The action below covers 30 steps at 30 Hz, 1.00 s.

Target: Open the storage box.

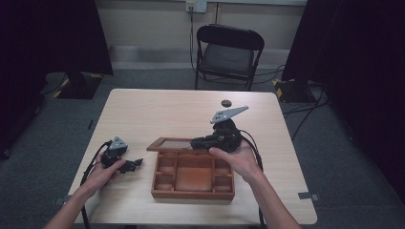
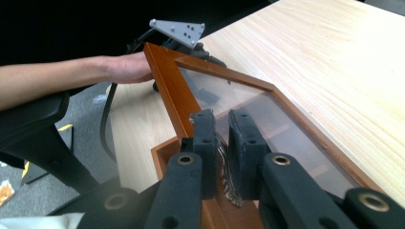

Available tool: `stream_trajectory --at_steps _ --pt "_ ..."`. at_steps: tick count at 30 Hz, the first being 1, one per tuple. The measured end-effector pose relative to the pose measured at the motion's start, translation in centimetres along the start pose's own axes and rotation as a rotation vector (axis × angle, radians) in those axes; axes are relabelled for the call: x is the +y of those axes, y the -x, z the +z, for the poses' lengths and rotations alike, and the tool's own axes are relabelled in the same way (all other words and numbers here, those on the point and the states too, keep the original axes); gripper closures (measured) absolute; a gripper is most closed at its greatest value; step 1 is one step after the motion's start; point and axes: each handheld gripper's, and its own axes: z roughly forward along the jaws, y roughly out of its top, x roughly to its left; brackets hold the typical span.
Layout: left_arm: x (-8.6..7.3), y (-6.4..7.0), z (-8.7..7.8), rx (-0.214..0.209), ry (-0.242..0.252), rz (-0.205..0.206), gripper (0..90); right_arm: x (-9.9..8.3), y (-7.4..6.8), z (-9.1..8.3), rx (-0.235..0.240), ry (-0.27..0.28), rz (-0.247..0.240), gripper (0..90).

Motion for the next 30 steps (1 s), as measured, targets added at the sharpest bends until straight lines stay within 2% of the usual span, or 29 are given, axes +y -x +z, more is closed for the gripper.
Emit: stream_trajectory --at_steps 30 --pt "0.00 0.00 0.00 0.000 0.000 0.000 10.5 0.89 0.92 -0.26 0.003 0.025 0.016 82.9"
